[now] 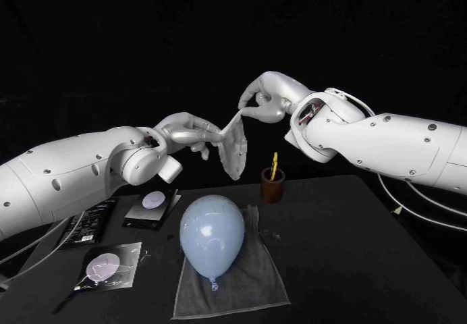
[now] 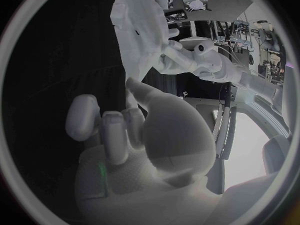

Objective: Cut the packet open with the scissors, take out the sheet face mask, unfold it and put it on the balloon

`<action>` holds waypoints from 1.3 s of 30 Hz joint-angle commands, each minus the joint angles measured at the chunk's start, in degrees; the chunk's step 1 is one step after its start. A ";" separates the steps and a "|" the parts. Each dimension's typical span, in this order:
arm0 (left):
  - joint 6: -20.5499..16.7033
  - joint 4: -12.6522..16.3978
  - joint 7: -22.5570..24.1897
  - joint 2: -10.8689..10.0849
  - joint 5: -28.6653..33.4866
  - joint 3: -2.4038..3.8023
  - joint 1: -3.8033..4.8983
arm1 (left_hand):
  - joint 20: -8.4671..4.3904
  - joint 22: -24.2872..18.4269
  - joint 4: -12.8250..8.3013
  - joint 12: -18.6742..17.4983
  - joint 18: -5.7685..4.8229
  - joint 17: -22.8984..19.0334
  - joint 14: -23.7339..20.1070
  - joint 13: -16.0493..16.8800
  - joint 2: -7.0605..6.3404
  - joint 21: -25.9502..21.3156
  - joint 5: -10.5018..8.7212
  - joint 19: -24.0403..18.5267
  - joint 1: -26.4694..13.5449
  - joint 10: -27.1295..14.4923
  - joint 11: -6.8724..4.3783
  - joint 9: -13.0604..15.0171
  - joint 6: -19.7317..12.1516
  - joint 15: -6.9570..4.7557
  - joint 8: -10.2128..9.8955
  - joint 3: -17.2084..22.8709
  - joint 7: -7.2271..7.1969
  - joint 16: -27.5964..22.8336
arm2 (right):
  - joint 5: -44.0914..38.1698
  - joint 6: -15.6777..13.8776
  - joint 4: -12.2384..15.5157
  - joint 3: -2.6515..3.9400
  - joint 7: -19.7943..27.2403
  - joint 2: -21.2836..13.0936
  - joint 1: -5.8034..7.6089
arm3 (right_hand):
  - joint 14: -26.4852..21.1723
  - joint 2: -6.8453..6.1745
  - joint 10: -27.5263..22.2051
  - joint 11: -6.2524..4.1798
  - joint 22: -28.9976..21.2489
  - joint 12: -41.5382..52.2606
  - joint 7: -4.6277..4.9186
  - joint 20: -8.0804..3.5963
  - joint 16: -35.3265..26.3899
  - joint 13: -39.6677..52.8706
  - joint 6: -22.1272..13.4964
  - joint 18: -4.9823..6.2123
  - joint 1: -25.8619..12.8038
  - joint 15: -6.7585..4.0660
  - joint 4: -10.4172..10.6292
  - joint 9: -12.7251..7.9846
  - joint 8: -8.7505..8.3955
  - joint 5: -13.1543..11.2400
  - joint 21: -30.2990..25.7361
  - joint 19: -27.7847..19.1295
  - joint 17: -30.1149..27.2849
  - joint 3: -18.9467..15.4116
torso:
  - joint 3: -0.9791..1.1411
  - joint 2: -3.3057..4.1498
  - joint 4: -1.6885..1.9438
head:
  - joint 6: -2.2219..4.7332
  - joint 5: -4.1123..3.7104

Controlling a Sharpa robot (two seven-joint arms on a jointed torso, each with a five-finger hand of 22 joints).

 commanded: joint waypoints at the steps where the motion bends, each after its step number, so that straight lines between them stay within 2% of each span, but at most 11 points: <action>1: 1.51 0.13 0.26 0.23 0.86 0.05 0.10 | 0.22 -0.18 0.51 -0.31 0.73 -0.09 -0.36 -0.07 -0.36 -0.44 0.12 -0.35 -0.89 -0.55 0.09 0.50 -0.55 0.10 -0.45 -1.20 0.01 -0.23 | 2.72 -1.57 0.13 0.07 -0.04 -0.01 0.09 | 4.03 0.08 2.09 -0.30 0.01 0.11 -0.02 -0.02 0.13 7.96 0.32 -0.15 0.19 -0.42 -0.07 0.19 0.35 0.27 0.34 0.44 11.29 0.36 | -0.01 0.03 0.02 | 0.28 0.03; 3: 1.33 0.13 0.25 0.23 0.90 0.04 0.10 | 0.35 -0.33 1.07 -0.40 0.72 -0.26 -0.55 -0.11 -1.14 -0.66 0.11 -0.37 -1.62 -0.86 0.29 0.17 -0.89 0.26 -0.87 -2.30 0.12 -0.25 | 3.18 -1.44 0.24 0.07 -0.08 -0.04 0.09 | 4.03 0.08 2.09 -0.30 0.01 0.11 -0.02 -0.02 0.13 7.96 0.32 -0.15 0.19 -0.42 -0.07 0.19 0.35 0.27 0.34 0.44 11.29 0.36 | 0.00 0.03 0.00 | 0.30 0.01; 6: 0.86 0.14 0.28 0.12 0.93 0.03 0.08 | 0.68 -0.67 2.05 -0.56 0.70 -0.64 -0.96 -0.13 -3.13 -1.14 0.13 -0.39 -2.89 -1.67 0.76 -0.73 -1.78 0.65 -2.02 -4.46 0.60 -0.30 | 3.69 -1.15 0.46 0.07 -0.19 -0.12 0.09 | 4.03 0.08 2.09 -0.30 0.01 0.11 -0.02 -0.02 0.13 7.96 0.32 -0.15 0.19 -0.42 -0.07 0.19 0.35 0.27 0.34 0.44 11.29 0.36 | 0.00 0.03 -0.02 | 0.34 -0.08; 9: 0.18 0.13 0.43 -0.03 0.94 0.01 0.06 | 0.98 -0.96 2.73 -0.90 0.69 -1.30 -1.60 -0.26 -4.14 -1.57 0.14 -0.42 -3.32 -2.62 1.18 -1.41 -2.34 1.01 -2.83 -5.72 1.00 -0.50 | 4.27 -0.87 0.64 0.07 -0.28 -0.20 0.08 | 4.03 0.08 2.09 -0.30 0.01 0.11 -0.02 -0.02 0.13 7.96 0.32 -0.15 0.19 -0.42 -0.07 0.19 0.35 0.27 0.34 0.44 11.29 0.36 | 0.03 0.02 -0.02 | 0.32 -0.08; 14: -0.85 0.03 0.67 -0.18 0.91 -0.02 0.04 | 1.24 -1.21 3.24 -1.26 0.72 -1.48 -1.86 -0.49 -4.28 -1.89 0.14 -0.36 -3.06 -3.18 1.42 -1.89 -2.39 1.25 -3.27 -6.37 1.20 -0.51 | 4.95 -0.59 0.98 0.05 -0.42 -0.30 0.07 | 4.03 0.07 2.12 -0.31 -0.01 0.16 -0.03 -0.03 0.12 8.01 0.31 -0.14 0.20 -0.44 -0.09 0.21 0.39 0.27 0.31 0.43 11.26 0.42 | 0.02 0.03 -0.01 | 0.28 -0.21; 23: -2.28 -0.46 0.32 0.14 -1.09 -0.18 -0.09 | 1.62 -1.69 5.16 -1.27 0.78 -1.59 -2.02 -0.70 -5.65 -2.44 0.13 -0.02 -3.75 -3.35 1.75 -2.87 -2.61 1.58 -4.17 -9.11 1.57 -0.34 | 6.42 -1.59 1.72 0.05 -0.61 -0.47 0.07 | 4.04 0.07 2.12 -0.33 0.01 0.13 -0.04 -0.05 0.13 7.99 0.29 -0.15 0.22 -0.45 -0.12 0.24 0.45 0.28 0.33 0.46 11.28 0.52 | 0.01 0.03 -0.01 | 0.18 -0.30; 33: -4.49 -1.21 -1.01 0.58 -3.42 -0.90 -1.05 | 1.90 -2.20 6.81 -1.62 0.79 -2.07 -2.45 -1.00 -7.51 -3.00 0.13 0.39 -3.17 -4.89 2.18 -3.93 -3.94 1.92 -5.50 -12.55 2.13 -0.28 | 11.35 -3.48 1.15 0.05 -1.17 0.00 0.06 | 4.02 0.08 2.07 -0.35 -0.07 -0.01 -0.04 -0.08 0.10 7.87 0.23 -0.12 0.26 -0.50 -0.20 0.30 0.54 0.28 0.23 0.42 11.23 0.71 | -0.03 0.04 0.07 | 0.01 -0.52; 35: -5.00 -1.26 -0.99 0.57 -3.71 -1.08 -1.36 | 2.10 -2.44 7.14 -2.17 0.73 -4.51 -4.46 -1.27 -7.81 -3.37 0.13 0.22 -2.59 -6.15 2.51 -4.15 -4.42 2.21 -5.80 -13.59 2.40 -1.18 | 11.88 -3.82 1.09 0.05 -1.31 0.01 0.06 | 4.02 0.08 2.07 -0.35 -0.07 -0.01 -0.04 -0.08 0.10 7.87 0.23 -0.12 0.26 -0.50 -0.20 0.30 0.54 0.28 0.23 0.42 11.23 0.71 | -0.03 0.03 0.10 | 0.01 -0.49; 36: -5.20 -1.23 -0.87 0.55 -3.89 -1.16 -1.58 | 2.58 -3.11 7.51 -3.28 0.64 -11.04 -10.27 -1.89 -7.77 -4.60 0.11 -0.85 -1.69 -8.14 3.10 -4.36 -4.99 2.80 -6.07 -14.73 2.82 -4.15 | 12.20 -4.05 1.07 0.06 -1.40 -0.01 0.06 | 4.02 0.08 2.07 -0.35 -0.07 -0.01 -0.04 -0.08 0.10 7.87 0.22 -0.12 0.27 -0.50 -0.20 0.30 0.54 0.28 0.23 0.42 11.22 0.71 | -0.03 0.04 0.06 | 0.01 -0.50; 37: -5.33 -1.17 -0.69 0.51 -4.12 -1.22 -1.80 | 3.06 -3.91 7.70 -4.27 0.56 -15.23 -14.69 -2.47 -7.69 -6.07 0.17 -2.08 -0.94 -9.73 3.64 -4.47 -5.44 3.35 -6.21 -15.59 3.21 -6.72 | 12.48 -4.23 1.04 0.06 -1.46 -0.02 0.06 | 4.01 0.08 2.08 -0.35 -0.10 -0.01 -0.03 -0.09 0.08 7.88 0.20 -0.10 0.27 -0.51 -0.21 0.31 0.57 0.28 0.19 0.40 11.20 0.77 | -0.05 0.05 0.09 | -0.01 -0.55; 39: -5.66 -0.91 0.03 0.40 -4.76 -1.30 -2.40 | 3.97 -5.52 8.05 -5.47 0.59 -16.52 -17.63 -3.40 -7.38 -8.81 0.13 -3.73 0.43 -11.40 4.34 -4.54 -5.87 4.22 -6.13 -17.28 3.69 -9.02 | 13.20 -4.58 0.98 0.06 -1.54 -0.02 0.06 | 4.01 0.08 2.08 -0.35 -0.10 -0.01 -0.03 -0.09 0.08 7.88 0.20 -0.10 0.27 -0.51 -0.21 0.31 0.57 0.28 0.19 0.40 11.20 0.77 | -0.06 0.05 0.04 | 0.00 -0.49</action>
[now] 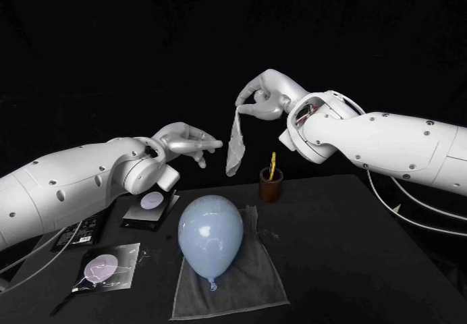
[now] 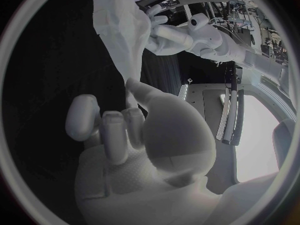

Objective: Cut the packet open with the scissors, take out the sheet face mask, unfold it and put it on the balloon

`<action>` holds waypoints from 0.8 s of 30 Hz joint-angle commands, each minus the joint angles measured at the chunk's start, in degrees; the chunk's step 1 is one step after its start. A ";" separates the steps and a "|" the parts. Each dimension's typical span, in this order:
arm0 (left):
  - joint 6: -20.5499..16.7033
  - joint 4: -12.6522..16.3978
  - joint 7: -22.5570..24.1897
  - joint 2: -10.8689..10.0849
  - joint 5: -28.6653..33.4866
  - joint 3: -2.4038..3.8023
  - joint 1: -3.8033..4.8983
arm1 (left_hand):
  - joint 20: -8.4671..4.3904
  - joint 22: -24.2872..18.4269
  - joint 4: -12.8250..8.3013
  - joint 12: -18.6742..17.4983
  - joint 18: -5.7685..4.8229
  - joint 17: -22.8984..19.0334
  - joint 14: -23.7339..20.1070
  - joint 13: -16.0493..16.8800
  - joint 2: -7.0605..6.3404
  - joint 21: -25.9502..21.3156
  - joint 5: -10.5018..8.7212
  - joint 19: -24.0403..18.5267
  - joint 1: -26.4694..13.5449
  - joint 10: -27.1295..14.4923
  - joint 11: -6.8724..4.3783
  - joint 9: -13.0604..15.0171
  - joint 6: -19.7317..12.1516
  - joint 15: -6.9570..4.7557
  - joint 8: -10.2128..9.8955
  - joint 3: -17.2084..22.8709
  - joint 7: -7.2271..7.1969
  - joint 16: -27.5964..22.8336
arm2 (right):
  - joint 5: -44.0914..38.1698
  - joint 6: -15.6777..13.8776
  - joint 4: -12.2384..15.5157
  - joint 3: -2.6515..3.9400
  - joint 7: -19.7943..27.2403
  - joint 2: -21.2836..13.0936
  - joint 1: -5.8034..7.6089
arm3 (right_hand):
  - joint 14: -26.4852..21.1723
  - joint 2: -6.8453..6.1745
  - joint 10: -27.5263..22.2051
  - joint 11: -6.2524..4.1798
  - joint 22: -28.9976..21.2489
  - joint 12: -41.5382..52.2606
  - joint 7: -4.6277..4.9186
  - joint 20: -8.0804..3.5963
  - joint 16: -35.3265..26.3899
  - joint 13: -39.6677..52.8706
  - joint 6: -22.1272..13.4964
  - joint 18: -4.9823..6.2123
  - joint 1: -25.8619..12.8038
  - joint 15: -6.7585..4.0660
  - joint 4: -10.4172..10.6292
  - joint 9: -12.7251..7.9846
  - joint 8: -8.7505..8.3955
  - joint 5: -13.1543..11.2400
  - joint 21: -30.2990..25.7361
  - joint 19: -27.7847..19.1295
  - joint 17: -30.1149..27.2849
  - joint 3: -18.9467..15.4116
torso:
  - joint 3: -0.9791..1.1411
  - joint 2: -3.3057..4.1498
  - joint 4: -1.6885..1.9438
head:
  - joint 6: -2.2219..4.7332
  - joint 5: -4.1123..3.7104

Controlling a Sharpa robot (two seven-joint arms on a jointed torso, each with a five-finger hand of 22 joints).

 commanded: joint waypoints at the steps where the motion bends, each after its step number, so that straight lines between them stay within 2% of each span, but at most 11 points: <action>1: -1.96 0.43 1.29 -0.05 -2.23 -0.06 -0.72 | 0.85 -1.68 0.30 -0.99 0.70 -2.04 -3.62 -0.88 0.51 -2.80 0.13 -1.57 1.57 -1.13 0.67 -0.07 -0.46 0.65 0.09 -1.56 0.27 -2.77 | 3.16 -2.22 -0.14 0.07 -0.75 0.02 0.07 | 4.28 0.24 2.13 -0.31 -0.09 0.11 0.17 -0.09 0.09 7.88 0.40 -0.08 0.42 -0.37 -0.02 0.30 0.39 0.37 0.19 0.40 11.20 0.30 | -0.05 0.01 -0.02 | 0.04 0.01; 2: -2.32 0.67 2.06 -0.12 -2.46 -0.09 -1.14 | 1.28 -2.85 0.31 -1.08 0.82 -3.15 -5.26 -1.33 0.98 -4.53 0.13 -1.82 2.94 -0.87 0.82 -0.13 -0.48 0.97 0.31 -2.39 0.28 -4.51 | 3.55 -2.35 -0.16 0.07 -0.75 0.03 0.07 | 4.28 0.24 2.13 -0.31 -0.09 0.11 0.17 -0.09 0.09 7.88 0.40 -0.08 0.42 -0.37 -0.02 0.30 0.39 0.37 0.19 0.40 11.20 0.30 | -0.05 0.01 -0.02 | 0.07 0.03; 4: -3.14 1.30 4.12 -0.27 -2.78 -0.12 -2.03 | 1.44 -3.68 0.06 -0.95 0.88 -3.89 -5.74 -1.65 1.63 -5.65 0.13 -1.60 4.56 -0.29 0.77 -0.19 -0.24 1.01 0.60 -2.68 0.20 -5.34 | 4.39 -2.48 -0.22 0.07 -0.64 0.14 0.07 | 4.26 0.24 2.09 -0.31 -0.13 0.03 0.17 -0.09 0.06 7.81 0.38 -0.06 0.42 -0.38 -0.04 0.31 0.41 0.37 0.14 0.38 11.15 0.35 | -0.05 -0.01 -0.02 | 0.14 0.14; 9: -4.65 2.35 7.46 -0.46 -3.08 -0.15 -3.14 | 1.24 -4.32 -0.17 -0.50 0.95 -4.53 -5.20 -1.97 2.54 -6.32 0.13 -0.74 6.31 1.26 0.45 -0.43 0.29 0.72 0.88 -2.53 0.01 -5.56 | 6.32 -2.53 -0.36 0.07 -0.23 0.47 0.06 | 4.23 0.24 2.07 -0.31 -0.20 -0.02 0.18 -0.10 0.03 7.77 0.36 -0.04 0.41 -0.39 -0.04 0.32 0.42 0.37 0.06 0.33 11.08 0.38 | -0.10 -0.02 -0.05 | 0.40 0.15; 14: -5.64 3.26 10.38 -0.73 -2.49 -0.15 -3.52 | 1.08 -4.58 0.10 -0.23 0.93 -4.83 -4.84 -2.13 2.55 -6.55 0.12 -0.24 6.43 2.19 0.27 -0.59 0.69 0.56 1.04 -2.79 -0.12 -5.60 | 7.06 -2.40 -0.63 0.07 -0.23 0.74 0.04 | 4.23 0.24 2.07 -0.31 -0.20 -0.02 0.18 -0.10 0.03 7.77 0.36 -0.04 0.41 -0.39 -0.04 0.32 0.42 0.37 0.06 0.33 11.08 0.38 | -0.04 -0.02 -0.04 | 0.73 0.07; 18: -6.34 4.40 12.89 -1.07 -1.35 -0.13 -3.69 | 0.84 -4.92 0.58 0.19 0.94 -5.20 -4.48 -2.28 2.71 -6.87 0.13 0.31 6.58 3.52 -0.16 -0.70 1.93 0.24 1.60 -3.04 -0.62 -5.66 | 7.26 -2.20 -0.78 0.06 -0.43 0.88 -0.02 | 4.25 0.25 2.07 -0.31 -0.21 -0.03 0.18 -0.11 0.05 7.76 0.32 -0.04 0.41 -0.39 -0.05 0.33 0.44 0.37 0.05 0.33 11.13 0.44 | -0.07 0.01 -0.08 | 0.81 0.03; 24: -7.91 6.55 15.87 -1.72 0.29 -0.08 -3.86 | 0.63 -5.27 1.54 0.64 0.90 -5.51 -4.24 -2.34 2.06 -7.25 0.11 0.77 5.79 4.57 -0.40 -1.01 2.16 0.04 1.59 -4.12 -0.71 -5.73 | 7.35 -2.00 -1.14 -0.02 -0.77 1.24 -0.27 | 4.24 0.24 2.06 -0.30 -0.19 -0.05 0.19 -0.11 0.04 7.74 0.30 -0.04 0.40 -0.39 -0.06 0.34 0.46 0.37 0.06 0.34 11.10 0.48 | -0.04 -0.01 -0.11 | 0.98 0.01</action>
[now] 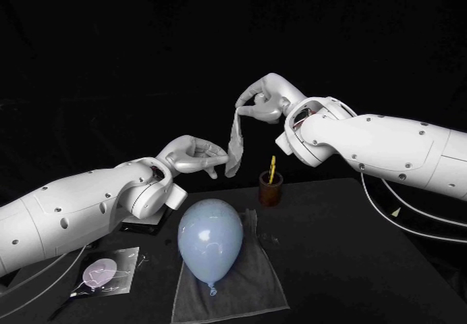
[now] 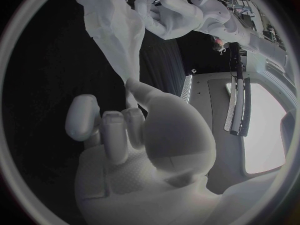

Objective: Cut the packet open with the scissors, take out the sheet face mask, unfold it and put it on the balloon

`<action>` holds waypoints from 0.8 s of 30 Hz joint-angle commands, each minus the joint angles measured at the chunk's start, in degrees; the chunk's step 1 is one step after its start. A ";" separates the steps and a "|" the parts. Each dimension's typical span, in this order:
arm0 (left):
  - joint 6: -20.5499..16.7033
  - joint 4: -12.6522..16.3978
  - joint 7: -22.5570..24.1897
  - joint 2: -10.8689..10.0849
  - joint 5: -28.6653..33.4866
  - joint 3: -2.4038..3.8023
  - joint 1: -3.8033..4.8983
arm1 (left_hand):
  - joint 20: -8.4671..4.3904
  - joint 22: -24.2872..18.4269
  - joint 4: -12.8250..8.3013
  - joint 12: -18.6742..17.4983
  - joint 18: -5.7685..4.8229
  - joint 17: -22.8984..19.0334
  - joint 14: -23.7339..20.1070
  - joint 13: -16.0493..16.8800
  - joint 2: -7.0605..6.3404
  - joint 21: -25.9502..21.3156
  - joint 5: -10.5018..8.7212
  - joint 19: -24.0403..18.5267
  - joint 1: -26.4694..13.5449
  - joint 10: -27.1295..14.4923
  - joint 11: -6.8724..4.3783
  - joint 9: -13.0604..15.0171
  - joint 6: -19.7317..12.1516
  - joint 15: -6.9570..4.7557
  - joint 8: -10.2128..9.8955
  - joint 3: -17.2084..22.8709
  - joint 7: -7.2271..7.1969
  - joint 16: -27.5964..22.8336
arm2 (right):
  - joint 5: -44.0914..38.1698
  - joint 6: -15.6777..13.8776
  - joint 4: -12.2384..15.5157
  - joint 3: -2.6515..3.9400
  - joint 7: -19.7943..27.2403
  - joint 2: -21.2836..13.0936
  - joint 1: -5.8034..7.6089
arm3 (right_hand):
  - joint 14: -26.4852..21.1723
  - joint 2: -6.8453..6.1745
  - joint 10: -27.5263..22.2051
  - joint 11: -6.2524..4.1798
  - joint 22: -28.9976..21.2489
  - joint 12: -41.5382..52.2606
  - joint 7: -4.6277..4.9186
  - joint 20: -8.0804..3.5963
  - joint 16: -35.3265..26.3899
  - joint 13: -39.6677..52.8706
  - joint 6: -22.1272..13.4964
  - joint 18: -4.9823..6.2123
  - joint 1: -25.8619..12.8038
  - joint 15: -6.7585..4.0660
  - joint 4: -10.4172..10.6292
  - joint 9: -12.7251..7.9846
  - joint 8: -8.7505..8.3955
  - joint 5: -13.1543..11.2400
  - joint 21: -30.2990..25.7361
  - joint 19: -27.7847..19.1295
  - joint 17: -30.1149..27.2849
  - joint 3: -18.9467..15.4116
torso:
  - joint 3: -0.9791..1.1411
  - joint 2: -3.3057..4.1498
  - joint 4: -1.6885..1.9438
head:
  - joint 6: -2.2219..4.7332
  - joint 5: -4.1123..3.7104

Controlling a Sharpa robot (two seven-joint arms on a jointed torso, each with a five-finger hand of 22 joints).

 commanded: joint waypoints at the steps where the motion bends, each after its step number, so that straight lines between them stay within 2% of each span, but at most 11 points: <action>1: -2.84 1.29 5.66 -0.33 2.81 0.11 -0.07 | 0.06 -0.16 0.44 0.36 0.57 -0.14 0.42 -0.04 -0.70 -0.34 0.11 0.52 -0.27 0.59 -0.14 -0.12 0.51 -0.12 0.16 -0.71 0.12 -0.42 | 0.74 -0.45 -0.29 -0.05 -0.60 0.32 -0.21 | 4.14 0.14 2.12 -0.26 0.07 -0.05 -0.02 -0.12 0.18 7.74 0.28 -0.03 0.29 -0.30 0.09 0.34 0.23 0.15 0.07 0.34 11.06 0.35 | 0.05 0.00 -0.05 | 0.08 0.01; 7: -5.73 3.53 7.03 -1.24 5.06 0.27 -0.14 | 0.06 -0.60 1.42 1.09 0.50 -0.44 0.16 0.22 -1.56 -0.91 0.10 0.76 -0.87 0.57 0.01 -0.36 -0.07 -0.01 -0.06 -2.56 0.47 -0.60 | 0.61 -0.56 -0.76 -0.28 -1.16 0.98 -0.77 | 4.16 0.13 2.13 -0.26 0.08 -0.02 -0.02 -0.12 0.19 7.77 0.26 -0.03 0.29 -0.30 0.08 0.35 0.25 0.15 0.07 0.35 11.09 0.40 | 0.10 0.02 -0.02 | -0.02 -0.08; 13: -8.91 4.02 4.02 -1.21 4.21 0.34 -0.14 | 0.25 -1.20 2.91 2.86 0.48 -0.75 -0.23 1.16 -1.83 -1.69 0.07 1.14 -1.32 -0.80 0.35 0.14 -0.56 0.27 0.78 -5.68 0.86 -0.61 | 0.40 -0.86 -0.94 -0.40 -1.70 1.34 -1.25 | 4.16 0.14 2.13 -0.26 0.08 -0.03 -0.02 -0.13 0.19 7.76 0.24 -0.03 0.29 -0.30 0.06 0.37 0.28 0.15 0.06 0.36 11.09 0.46 | 0.07 -0.01 0.02 | -0.09 -0.18; 17: -10.23 3.85 1.58 -0.76 3.13 0.35 -0.14 | 0.29 -1.78 4.61 4.91 0.48 -0.95 -0.37 2.19 -1.25 -2.43 0.06 1.55 -0.58 -2.01 0.36 0.98 -1.30 0.33 2.04 -9.45 0.91 -0.30 | 0.25 -1.00 -0.88 -0.43 -2.01 1.42 -1.36 | 4.17 0.14 2.11 -0.26 0.09 -0.07 -0.02 -0.13 0.20 7.73 0.23 -0.04 0.30 -0.30 0.05 0.37 0.29 0.15 0.08 0.37 11.10 0.49 | 0.05 -0.04 -0.01 | -0.03 -0.16; 19: -10.87 3.68 0.03 -0.40 2.47 0.36 -0.14 | 0.64 -2.42 6.23 5.73 0.34 -1.12 -1.46 2.68 -0.58 -3.51 0.10 0.97 0.26 -4.29 1.04 1.60 -3.34 0.85 2.64 -13.34 1.44 -0.31 | 0.20 -1.02 -0.77 -0.45 -2.13 1.49 -1.41 | 4.18 0.14 2.14 -0.26 0.09 -0.02 -0.02 -0.14 0.20 7.78 0.22 -0.04 0.30 -0.30 0.03 0.38 0.31 0.15 0.08 0.37 11.11 0.53 | 0.07 -0.01 -0.03 | 0.06 -0.07; 20: -11.14 3.59 -0.59 -0.21 2.24 0.36 -0.14 | 0.98 -2.98 7.87 6.82 0.43 -1.21 -2.35 3.20 0.32 -4.40 0.01 0.72 1.73 -5.68 1.35 2.48 -4.68 1.30 3.82 -16.99 1.87 -0.06 | 0.18 -1.00 -0.72 -0.46 -2.16 1.52 -1.42 | 4.18 0.14 2.14 -0.26 0.09 -0.02 -0.02 -0.14 0.20 7.78 0.22 -0.04 0.30 -0.30 0.03 0.38 0.31 0.15 0.08 0.37 11.11 0.53 | 0.07 -0.02 -0.04 | 0.05 -0.04; 21: -11.35 3.53 -0.98 -0.06 2.10 0.36 -0.14 | 1.20 -3.31 8.59 7.57 0.42 -1.29 -2.74 3.49 0.88 -4.86 0.03 0.79 2.84 -6.30 1.49 3.04 -5.42 1.34 4.69 -19.01 1.98 0.18 | 0.17 -0.98 -0.64 -0.48 -2.20 1.57 -1.45 | 4.18 0.14 2.14 -0.26 0.09 -0.02 -0.02 -0.14 0.20 7.78 0.22 -0.04 0.30 -0.30 0.03 0.38 0.31 0.15 0.08 0.37 11.11 0.53 | 0.08 -0.03 -0.05 | 0.07 -0.03; 24: -11.91 3.38 -1.92 0.37 1.79 0.37 -0.14 | 1.35 -3.75 8.64 8.46 0.45 -1.46 -3.15 3.74 1.85 -5.45 0.07 1.02 3.67 -7.29 1.63 3.76 -6.69 1.49 5.92 -21.60 2.16 0.58 | 0.15 -0.95 -0.36 -0.52 -2.25 1.70 -1.54 | 4.18 0.14 2.14 -0.26 0.09 -0.02 -0.02 -0.14 0.20 7.78 0.22 -0.04 0.30 -0.30 0.03 0.38 0.31 0.15 0.08 0.37 11.11 0.53 | 0.11 -0.02 -0.04 | 0.18 -0.02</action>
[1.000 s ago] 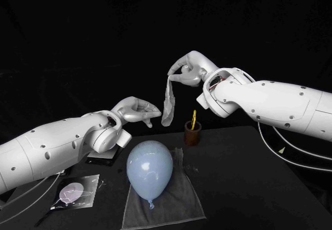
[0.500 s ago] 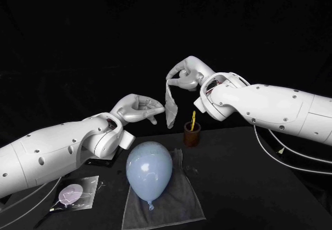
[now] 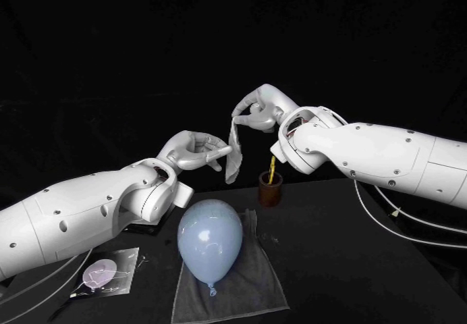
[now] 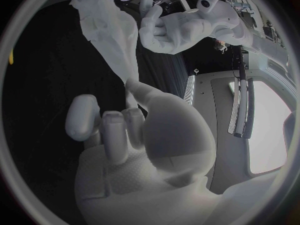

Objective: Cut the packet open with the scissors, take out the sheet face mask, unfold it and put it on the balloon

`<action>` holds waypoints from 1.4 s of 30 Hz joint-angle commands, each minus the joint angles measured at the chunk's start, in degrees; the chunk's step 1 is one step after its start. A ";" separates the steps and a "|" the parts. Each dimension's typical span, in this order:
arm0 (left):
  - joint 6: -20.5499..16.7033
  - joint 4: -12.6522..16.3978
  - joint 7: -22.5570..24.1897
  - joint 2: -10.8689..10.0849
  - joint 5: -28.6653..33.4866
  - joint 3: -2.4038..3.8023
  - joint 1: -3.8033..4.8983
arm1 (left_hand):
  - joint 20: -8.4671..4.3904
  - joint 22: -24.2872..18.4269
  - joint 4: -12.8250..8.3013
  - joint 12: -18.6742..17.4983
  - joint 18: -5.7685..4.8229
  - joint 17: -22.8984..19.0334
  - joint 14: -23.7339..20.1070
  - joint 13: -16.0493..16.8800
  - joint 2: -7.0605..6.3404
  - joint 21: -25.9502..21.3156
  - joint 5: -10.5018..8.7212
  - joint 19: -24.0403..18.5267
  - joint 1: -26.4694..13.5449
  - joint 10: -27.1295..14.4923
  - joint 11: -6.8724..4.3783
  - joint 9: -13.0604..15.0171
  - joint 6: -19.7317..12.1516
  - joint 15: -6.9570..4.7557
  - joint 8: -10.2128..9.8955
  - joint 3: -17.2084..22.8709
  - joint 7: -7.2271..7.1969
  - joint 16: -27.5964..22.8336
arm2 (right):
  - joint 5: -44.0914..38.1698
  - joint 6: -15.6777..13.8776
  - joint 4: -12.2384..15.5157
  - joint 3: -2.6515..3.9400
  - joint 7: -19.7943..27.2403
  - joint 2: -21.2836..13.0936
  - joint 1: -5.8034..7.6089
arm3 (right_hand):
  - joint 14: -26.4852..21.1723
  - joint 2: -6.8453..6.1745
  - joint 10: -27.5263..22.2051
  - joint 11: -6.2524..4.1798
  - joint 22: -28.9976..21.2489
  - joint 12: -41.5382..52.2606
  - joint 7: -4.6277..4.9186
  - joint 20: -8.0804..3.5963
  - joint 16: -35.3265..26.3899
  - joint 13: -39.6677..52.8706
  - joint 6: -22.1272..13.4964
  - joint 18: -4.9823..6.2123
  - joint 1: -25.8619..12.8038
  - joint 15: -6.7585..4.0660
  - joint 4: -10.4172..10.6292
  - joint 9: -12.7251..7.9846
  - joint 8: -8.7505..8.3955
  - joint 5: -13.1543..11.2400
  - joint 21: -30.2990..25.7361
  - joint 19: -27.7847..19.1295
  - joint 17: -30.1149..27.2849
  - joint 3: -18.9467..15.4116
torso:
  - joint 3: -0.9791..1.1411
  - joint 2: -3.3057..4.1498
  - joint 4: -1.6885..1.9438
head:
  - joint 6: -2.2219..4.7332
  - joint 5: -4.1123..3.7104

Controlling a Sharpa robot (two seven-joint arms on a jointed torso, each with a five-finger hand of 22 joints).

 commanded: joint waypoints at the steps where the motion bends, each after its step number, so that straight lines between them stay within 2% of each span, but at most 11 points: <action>1: -2.76 -0.17 -3.18 0.48 -1.29 0.09 0.00 | 0.29 -0.21 0.11 0.41 0.50 -0.09 -0.43 0.10 0.24 -0.30 0.06 0.09 0.55 -0.57 0.14 0.31 -0.85 -0.03 0.56 -1.26 0.20 0.26 | -0.34 -0.71 0.34 0.01 -0.64 0.17 -0.08 | 4.19 0.07 2.15 -0.26 0.06 -0.02 -0.05 -0.14 0.20 7.82 0.51 -0.03 0.23 -0.32 0.03 0.38 0.20 0.28 0.08 0.38 11.14 0.21 | 0.02 0.00 -0.03 | 0.15 0.07; 4: -2.59 -0.63 -4.71 1.01 -1.60 0.09 0.01 | 0.53 -0.68 0.24 0.82 0.42 -0.33 -1.12 0.14 0.17 -1.00 0.07 -0.03 0.47 -2.03 0.59 0.55 -3.12 0.34 0.92 -2.94 0.72 0.43 | -0.37 -0.74 0.92 -0.02 -0.61 0.31 -0.21 | 4.19 0.07 2.15 -0.26 0.08 -0.03 -0.04 -0.14 0.19 7.82 0.50 -0.04 0.22 -0.32 0.01 0.40 0.23 0.28 0.10 0.40 11.13 0.27 | 0.03 0.03 0.02 | 0.21 0.11; 12: -2.67 -1.51 -8.54 2.21 -3.80 0.11 0.01 | 1.02 -1.53 0.47 2.38 0.46 -0.53 -1.71 0.55 -2.74 -2.22 0.13 0.16 -2.56 -3.61 1.30 1.90 -5.77 0.90 3.56 -5.19 1.59 1.23 | -0.72 -0.86 1.47 -0.03 -0.83 0.61 -0.35 | 4.20 0.07 2.13 -0.27 0.07 -0.08 -0.04 -0.15 0.20 7.77 0.48 -0.03 0.22 -0.32 -0.01 0.41 0.26 0.28 0.07 0.39 11.14 0.34 | -0.03 0.01 0.02 | 0.21 0.06; 16: -2.40 -1.55 -9.35 2.64 -4.60 0.12 0.01 | 1.03 -1.95 0.44 5.25 0.50 -0.61 -1.58 1.63 -2.66 -2.69 0.13 0.86 -2.93 -3.50 1.26 4.47 -7.02 0.87 8.34 -5.09 1.61 2.20 | -0.80 -0.82 1.27 -0.05 -0.94 1.02 -0.43 | 4.20 0.07 2.15 -0.27 0.10 -0.04 -0.04 -0.15 0.20 7.82 0.47 -0.04 0.23 -0.32 -0.03 0.42 0.27 0.28 0.11 0.42 11.15 0.39 | -0.01 0.00 -0.01 | 0.19 0.10; 18: -2.18 -1.47 -9.44 2.74 -4.86 0.13 0.01 | 1.00 -2.10 0.43 5.98 0.48 -0.68 -1.62 1.87 -2.60 -2.88 0.12 1.02 -2.87 -3.87 1.26 5.20 -7.93 0.84 9.86 -5.05 1.59 2.51 | -0.82 -0.80 1.15 -0.08 -0.97 1.27 -0.52 | 4.20 0.07 2.15 -0.27 0.10 -0.04 -0.04 -0.15 0.20 7.82 0.47 -0.04 0.23 -0.32 -0.03 0.42 0.27 0.28 0.11 0.42 11.15 0.39 | -0.01 0.01 -0.01 | 0.24 0.08; 28: -2.08 -1.44 -9.50 3.06 -5.34 0.14 0.00 | 1.01 -2.29 0.42 6.49 0.45 -0.83 -1.82 1.93 -2.34 -3.12 0.12 1.21 -2.49 -4.83 1.37 5.65 -9.78 0.93 11.33 -4.85 1.74 2.86 | -0.86 -0.50 1.35 -0.17 -0.90 2.42 -1.19 | 4.23 0.07 2.15 -0.27 0.10 -0.07 -0.04 -0.17 0.22 7.80 0.44 -0.04 0.22 -0.33 -0.08 0.46 0.35 0.28 0.11 0.44 11.18 0.57 | -0.01 0.02 0.02 | 0.19 0.01; 34: -2.83 -1.79 -9.47 3.20 -5.28 0.15 0.00 | 0.90 -2.41 0.25 7.94 0.53 -0.94 -1.15 2.15 0.05 -3.21 0.10 1.62 -1.00 -3.90 1.06 5.82 -9.47 0.69 13.65 -3.70 1.39 3.64 | -0.97 -0.33 1.71 -0.19 -1.01 2.48 -1.28 | 4.21 0.06 2.16 -0.27 0.10 -0.07 -0.03 -0.17 0.20 7.80 0.42 -0.04 0.22 -0.33 -0.11 0.48 0.38 0.28 0.10 0.45 11.15 0.65 | -0.03 0.01 0.04 | 0.14 0.09; 38: -3.17 -1.94 -9.54 3.23 -5.20 0.15 0.00 | 0.83 -2.44 0.25 8.36 0.54 -0.98 -1.02 2.25 0.18 -3.22 0.10 1.70 -0.88 -3.58 0.94 5.82 -9.31 0.59 14.16 -3.73 1.28 3.76 | -1.01 -0.19 1.79 -0.24 -1.09 2.57 -1.35 | 4.21 0.06 2.16 -0.27 0.10 -0.07 -0.03 -0.17 0.20 7.80 0.42 -0.04 0.22 -0.33 -0.11 0.48 0.38 0.28 0.10 0.45 11.15 0.65 | 0.01 0.02 0.06 | 0.17 0.09; 39: -3.26 -1.97 -9.52 3.22 -5.07 0.15 0.00 | 0.75 -2.47 0.09 8.80 0.54 -1.04 -0.89 2.34 1.39 -3.26 0.09 1.77 -0.18 -3.26 0.78 5.81 -9.09 0.47 14.77 -3.23 1.10 3.89 | -1.01 -0.15 1.78 -0.26 -1.11 2.61 -1.38 | 4.22 0.06 2.16 -0.27 0.10 -0.06 -0.03 -0.17 0.20 7.81 0.42 -0.04 0.22 -0.33 -0.12 0.48 0.39 0.28 0.11 0.45 11.16 0.67 | 0.01 0.02 0.05 | 0.17 0.09; 40: -3.29 -1.98 -9.46 3.20 -4.85 0.15 0.00 | 0.73 -2.48 0.04 8.87 0.54 -1.06 -0.87 2.35 1.72 -3.27 0.09 1.79 0.07 -3.21 0.75 5.80 -9.04 0.44 14.89 -3.08 1.06 3.91 | -1.02 -0.12 1.75 -0.27 -1.11 2.65 -1.40 | 4.22 0.05 2.18 -0.27 0.11 -0.03 -0.03 -0.18 0.20 7.84 0.40 -0.04 0.22 -0.33 -0.15 0.49 0.41 0.28 0.12 0.47 11.16 0.73 | 0.00 0.02 0.03 | 0.15 0.12; 42: -3.24 -1.96 -9.32 3.15 -4.55 0.15 0.00 | 0.45 -2.53 -1.11 9.25 0.58 -1.24 -0.69 2.27 5.54 -3.30 0.11 1.92 4.66 -2.85 0.28 5.42 -8.73 0.05 15.77 -0.53 0.55 4.04 | -1.05 -0.09 1.63 -0.29 -1.11 2.69 -1.44 | 4.22 0.05 2.18 -0.27 0.11 -0.03 -0.03 -0.18 0.20 7.84 0.40 -0.04 0.22 -0.33 -0.15 0.49 0.41 0.28 0.12 0.47 11.16 0.73 | 0.00 0.03 0.04 | 0.13 0.05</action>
